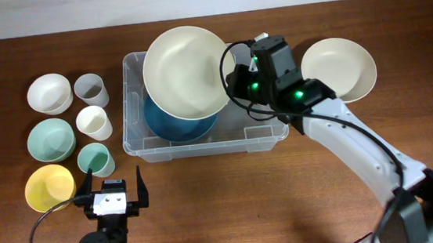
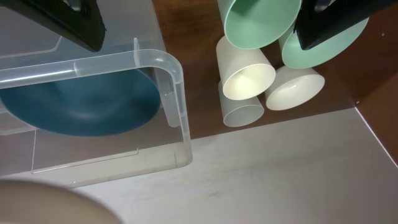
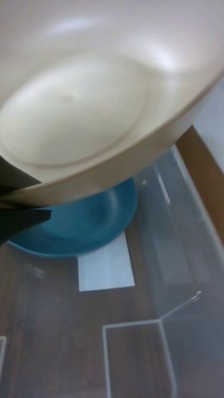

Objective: Pack container
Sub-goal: 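Carry the cream bowl left and lower it onto the teal bowl, then settle the cream bowl into the teal bowl and open the right gripper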

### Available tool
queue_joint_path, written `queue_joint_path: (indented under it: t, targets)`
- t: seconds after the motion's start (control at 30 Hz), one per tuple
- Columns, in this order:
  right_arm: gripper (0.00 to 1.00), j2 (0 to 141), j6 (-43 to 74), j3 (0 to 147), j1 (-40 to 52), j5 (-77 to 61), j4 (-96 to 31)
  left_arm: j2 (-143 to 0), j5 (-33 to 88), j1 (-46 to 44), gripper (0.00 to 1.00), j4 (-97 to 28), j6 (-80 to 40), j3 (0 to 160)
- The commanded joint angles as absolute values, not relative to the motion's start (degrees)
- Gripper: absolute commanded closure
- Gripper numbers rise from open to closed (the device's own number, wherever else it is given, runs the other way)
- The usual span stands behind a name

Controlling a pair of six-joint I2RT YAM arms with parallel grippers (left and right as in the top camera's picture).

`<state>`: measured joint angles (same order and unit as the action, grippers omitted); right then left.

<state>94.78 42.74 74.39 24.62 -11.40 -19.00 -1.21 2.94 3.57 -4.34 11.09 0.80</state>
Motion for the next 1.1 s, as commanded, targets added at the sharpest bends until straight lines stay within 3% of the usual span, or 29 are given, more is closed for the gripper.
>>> queue_joint_path:
  t: [0.0,1.07]
  targets:
    - [0.96,98.1,46.2,74.7,25.0,-10.4,-17.0,-0.7,2.7,3.8,0.0,-4.6,10.6,0.5]
    - [0.95,109.9,47.2,74.7,28.9,-9.6,-12.2,-0.7,2.7,3.8,0.0,-4.6,10.6,0.5]
